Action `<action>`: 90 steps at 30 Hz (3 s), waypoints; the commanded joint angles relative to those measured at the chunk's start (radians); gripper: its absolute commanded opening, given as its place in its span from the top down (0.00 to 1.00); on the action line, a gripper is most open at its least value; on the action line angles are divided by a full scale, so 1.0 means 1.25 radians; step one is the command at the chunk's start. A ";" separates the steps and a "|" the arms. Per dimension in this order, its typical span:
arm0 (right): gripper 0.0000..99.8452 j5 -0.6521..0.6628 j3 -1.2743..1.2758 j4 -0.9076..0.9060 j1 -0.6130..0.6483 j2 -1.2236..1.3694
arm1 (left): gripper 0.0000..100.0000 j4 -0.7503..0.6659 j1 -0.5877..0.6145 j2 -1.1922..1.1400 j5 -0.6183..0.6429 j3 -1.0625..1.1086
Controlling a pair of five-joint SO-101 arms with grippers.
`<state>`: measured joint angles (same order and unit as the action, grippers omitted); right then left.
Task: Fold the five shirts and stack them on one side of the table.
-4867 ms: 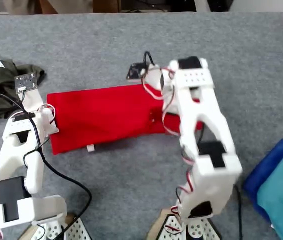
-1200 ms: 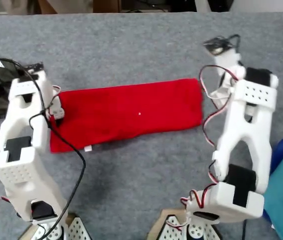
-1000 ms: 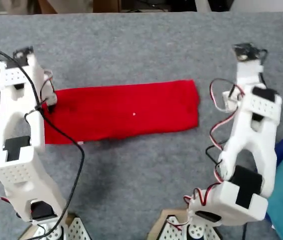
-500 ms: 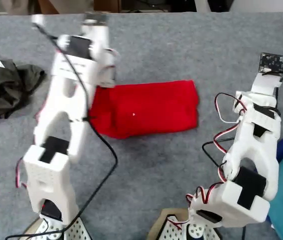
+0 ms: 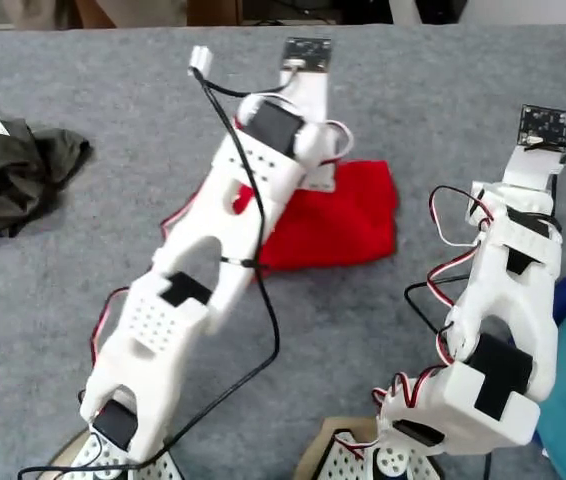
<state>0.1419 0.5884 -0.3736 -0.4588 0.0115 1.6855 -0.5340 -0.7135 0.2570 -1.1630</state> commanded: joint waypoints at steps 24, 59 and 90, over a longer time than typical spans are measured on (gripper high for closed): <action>1.00 -0.002 -0.002 0.025 -0.009 -0.006 | 0.90 -0.223 -0.136 -0.129 0.021 -0.095; 0.99 0.362 -0.690 -0.793 0.418 0.278 | 0.98 -0.258 0.377 -0.131 0.113 0.185; 1.00 0.395 -1.026 -1.127 0.422 0.578 | 0.98 -0.401 0.394 -0.129 0.112 0.276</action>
<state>0.6084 -0.7679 -1.7653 0.1028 0.8677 1.2006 -0.0491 -0.8945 0.3982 -0.7887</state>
